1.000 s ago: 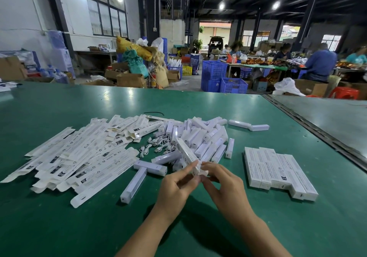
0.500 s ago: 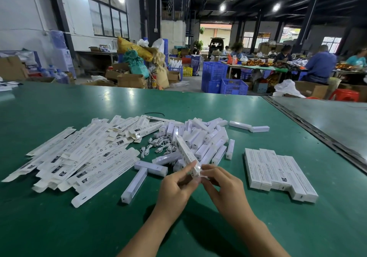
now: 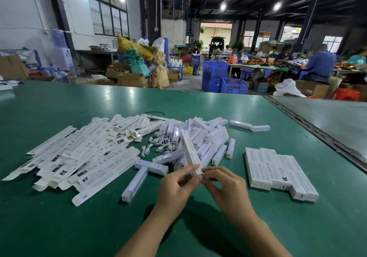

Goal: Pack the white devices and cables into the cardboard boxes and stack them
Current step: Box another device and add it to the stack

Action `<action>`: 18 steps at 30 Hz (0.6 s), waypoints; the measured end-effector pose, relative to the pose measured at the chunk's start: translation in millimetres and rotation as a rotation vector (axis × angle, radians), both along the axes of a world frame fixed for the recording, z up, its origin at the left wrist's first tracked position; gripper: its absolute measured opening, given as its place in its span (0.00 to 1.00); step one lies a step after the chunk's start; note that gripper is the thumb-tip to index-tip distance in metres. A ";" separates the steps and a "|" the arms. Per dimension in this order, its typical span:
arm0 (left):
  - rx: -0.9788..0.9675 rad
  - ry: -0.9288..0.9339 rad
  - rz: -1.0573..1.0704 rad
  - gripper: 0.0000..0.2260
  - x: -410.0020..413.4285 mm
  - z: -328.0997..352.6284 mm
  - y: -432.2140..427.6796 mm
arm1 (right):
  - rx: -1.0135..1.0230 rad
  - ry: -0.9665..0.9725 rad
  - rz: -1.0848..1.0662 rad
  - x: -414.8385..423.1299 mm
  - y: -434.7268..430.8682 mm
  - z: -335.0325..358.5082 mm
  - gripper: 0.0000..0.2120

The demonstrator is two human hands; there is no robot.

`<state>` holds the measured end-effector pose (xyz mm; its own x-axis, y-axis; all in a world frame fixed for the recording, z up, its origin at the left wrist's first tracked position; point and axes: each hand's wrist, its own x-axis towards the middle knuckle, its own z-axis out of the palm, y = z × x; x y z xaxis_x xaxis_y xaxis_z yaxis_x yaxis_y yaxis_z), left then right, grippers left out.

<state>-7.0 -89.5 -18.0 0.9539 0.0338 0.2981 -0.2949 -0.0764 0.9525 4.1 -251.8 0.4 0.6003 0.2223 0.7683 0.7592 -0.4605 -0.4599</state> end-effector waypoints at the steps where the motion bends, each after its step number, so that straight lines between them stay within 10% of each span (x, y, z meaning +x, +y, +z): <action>1: 0.001 -0.002 -0.001 0.14 -0.3 0.5 -0.2 | 0.009 0.006 0.003 -0.3 0.0 0.2 0.06; 12: -0.025 -0.068 -0.077 0.07 -9.0 13.7 -1.2 | 0.144 0.143 0.026 -4.5 -3.4 5.7 0.09; 18: -0.634 0.083 -0.309 0.15 -7.4 26.4 21.5 | -0.008 0.267 -0.131 8.7 -18.8 -0.1 0.26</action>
